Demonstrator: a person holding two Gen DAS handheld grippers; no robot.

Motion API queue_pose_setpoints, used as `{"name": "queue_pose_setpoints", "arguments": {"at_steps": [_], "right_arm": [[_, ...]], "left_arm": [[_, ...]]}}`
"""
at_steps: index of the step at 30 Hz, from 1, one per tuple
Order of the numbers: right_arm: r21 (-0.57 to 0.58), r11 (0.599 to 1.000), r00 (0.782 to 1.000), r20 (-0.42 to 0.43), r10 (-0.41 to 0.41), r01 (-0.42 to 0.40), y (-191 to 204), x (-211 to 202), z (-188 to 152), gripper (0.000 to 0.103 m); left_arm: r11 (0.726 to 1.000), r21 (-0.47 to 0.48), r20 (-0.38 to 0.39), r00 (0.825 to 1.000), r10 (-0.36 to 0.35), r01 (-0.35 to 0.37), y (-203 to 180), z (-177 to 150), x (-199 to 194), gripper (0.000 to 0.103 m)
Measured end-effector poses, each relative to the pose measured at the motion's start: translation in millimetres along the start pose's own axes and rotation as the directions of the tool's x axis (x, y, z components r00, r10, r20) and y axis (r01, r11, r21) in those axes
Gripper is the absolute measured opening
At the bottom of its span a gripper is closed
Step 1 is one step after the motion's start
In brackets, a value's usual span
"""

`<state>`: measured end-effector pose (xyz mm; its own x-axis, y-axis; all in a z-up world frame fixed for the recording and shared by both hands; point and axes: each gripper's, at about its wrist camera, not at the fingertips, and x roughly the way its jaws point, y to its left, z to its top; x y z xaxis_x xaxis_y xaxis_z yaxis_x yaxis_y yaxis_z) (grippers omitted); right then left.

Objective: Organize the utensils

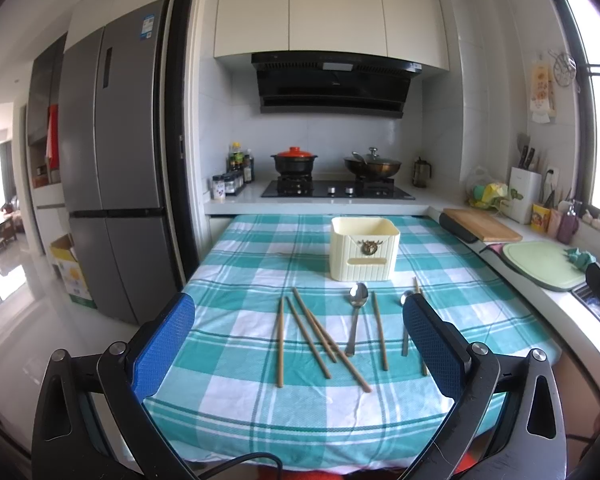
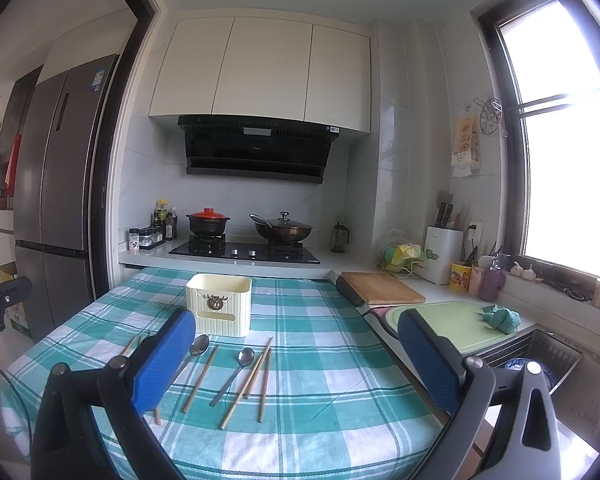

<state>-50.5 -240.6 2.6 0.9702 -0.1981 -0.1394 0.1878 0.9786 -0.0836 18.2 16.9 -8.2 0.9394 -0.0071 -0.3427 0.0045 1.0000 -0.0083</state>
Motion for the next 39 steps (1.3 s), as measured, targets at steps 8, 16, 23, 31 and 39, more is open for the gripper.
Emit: {"name": "queue_pose_setpoints", "arguments": {"at_steps": [8, 16, 23, 31, 39], "right_arm": [[-0.001, 1.000, 1.000, 0.001, 0.001, -0.001, 0.4, -0.4, 0.5, 0.103], [-0.002, 1.000, 1.000, 0.001, 0.007, -0.007, 0.7, -1.6, 1.5, 0.103], [-0.003, 1.000, 1.000, 0.001, 0.008, -0.008, 1.2, -1.4, 1.8, 0.103], [-0.005, 1.000, 1.000, 0.002, 0.009, -0.009, 1.7, -1.2, 2.1, 0.103], [-0.005, 1.000, 1.000, 0.003, 0.009, -0.009, 1.0, -0.8, 1.6, 0.103]], "left_arm": [[1.000, 0.000, 0.002, 1.000, 0.000, 0.000, -0.1, -0.2, -0.3, 0.103], [1.000, -0.001, 0.006, 1.000, 0.004, -0.004, 1.0, -2.0, -0.8, 0.103], [1.000, -0.001, 0.005, 1.000, 0.005, -0.005, 1.6, -2.4, -1.2, 0.103], [1.000, -0.001, 0.007, 1.000, 0.008, -0.008, 2.0, -4.2, -2.3, 0.103], [1.000, -0.001, 0.008, 1.000, 0.008, -0.008, 2.1, -4.0, -2.4, 0.103]]}}
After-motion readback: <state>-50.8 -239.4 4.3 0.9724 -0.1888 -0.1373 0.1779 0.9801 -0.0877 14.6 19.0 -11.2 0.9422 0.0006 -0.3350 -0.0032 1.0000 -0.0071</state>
